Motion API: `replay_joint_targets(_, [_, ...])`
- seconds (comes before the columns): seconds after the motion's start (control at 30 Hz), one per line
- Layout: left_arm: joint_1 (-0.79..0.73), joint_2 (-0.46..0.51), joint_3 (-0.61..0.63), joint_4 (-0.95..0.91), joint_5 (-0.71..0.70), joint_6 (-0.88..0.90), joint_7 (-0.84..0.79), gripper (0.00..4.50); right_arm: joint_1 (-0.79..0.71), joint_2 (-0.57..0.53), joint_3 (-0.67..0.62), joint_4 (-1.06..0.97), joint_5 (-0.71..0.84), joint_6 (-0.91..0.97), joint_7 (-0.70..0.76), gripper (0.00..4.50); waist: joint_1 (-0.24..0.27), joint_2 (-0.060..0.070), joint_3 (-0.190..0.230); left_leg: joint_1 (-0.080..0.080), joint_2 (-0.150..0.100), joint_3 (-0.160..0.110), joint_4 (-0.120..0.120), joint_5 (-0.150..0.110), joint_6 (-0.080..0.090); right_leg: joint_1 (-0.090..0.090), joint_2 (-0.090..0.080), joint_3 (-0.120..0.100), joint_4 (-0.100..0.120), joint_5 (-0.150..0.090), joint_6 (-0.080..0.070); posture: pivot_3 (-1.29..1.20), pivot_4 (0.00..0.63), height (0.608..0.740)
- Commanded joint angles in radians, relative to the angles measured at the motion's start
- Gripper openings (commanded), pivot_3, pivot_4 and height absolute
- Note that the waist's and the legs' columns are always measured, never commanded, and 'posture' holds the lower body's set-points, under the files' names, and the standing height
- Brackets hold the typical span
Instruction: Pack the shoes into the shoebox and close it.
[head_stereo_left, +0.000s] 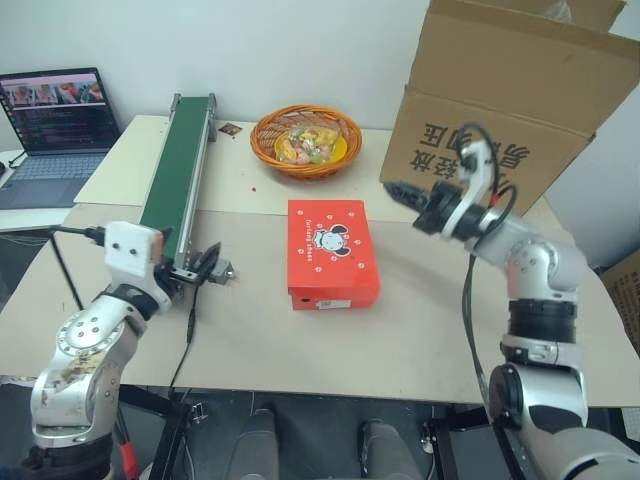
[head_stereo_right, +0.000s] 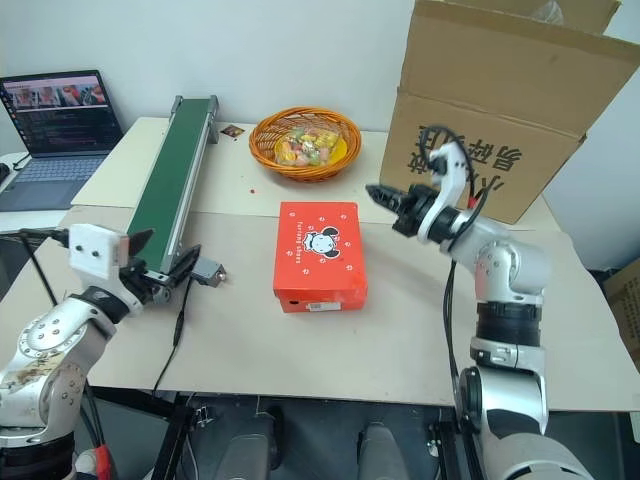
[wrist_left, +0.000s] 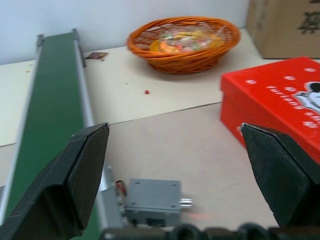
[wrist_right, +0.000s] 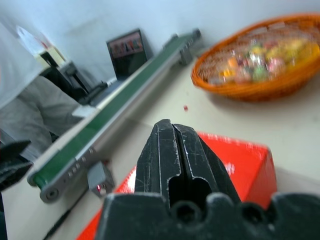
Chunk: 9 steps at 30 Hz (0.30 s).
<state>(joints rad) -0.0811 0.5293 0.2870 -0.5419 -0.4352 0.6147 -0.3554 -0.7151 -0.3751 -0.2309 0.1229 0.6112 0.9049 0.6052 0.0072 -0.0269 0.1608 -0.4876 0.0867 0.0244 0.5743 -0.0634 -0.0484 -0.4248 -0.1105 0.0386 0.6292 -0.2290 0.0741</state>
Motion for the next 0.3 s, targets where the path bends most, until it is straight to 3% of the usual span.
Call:
replay_joint_targets(0.03, [-0.026, 0.011, -0.005, -0.035, -0.006, -0.008, -0.01, 4.5, 0.055, -0.011, 0.021, -0.112, 0.022, 0.011, 0.005, 0.02, 0.001, 0.0, 0.0, 0.0, 0.0, 0.0, 0.0, 0.0, 0.0, 0.0, 0.0, 0.0, 0.0, 0.0, 0.0, 0.0, 0.15, 0.721])
replay_joint_targets(0.3, [-0.024, 0.01, -0.007, -0.01, 0.004, -0.022, -0.013, 4.5, 0.171, -0.021, 0.014, -0.185, 0.024, 0.015, -0.02, 0.02, 0.002, 0.0, 0.0, 0.0, 0.0, 0.0, 0.001, 0.0, 0.0, 0.001, 0.0, 0.0, -0.001, 0.0, 0.001, 0.0, 0.15, 0.721])
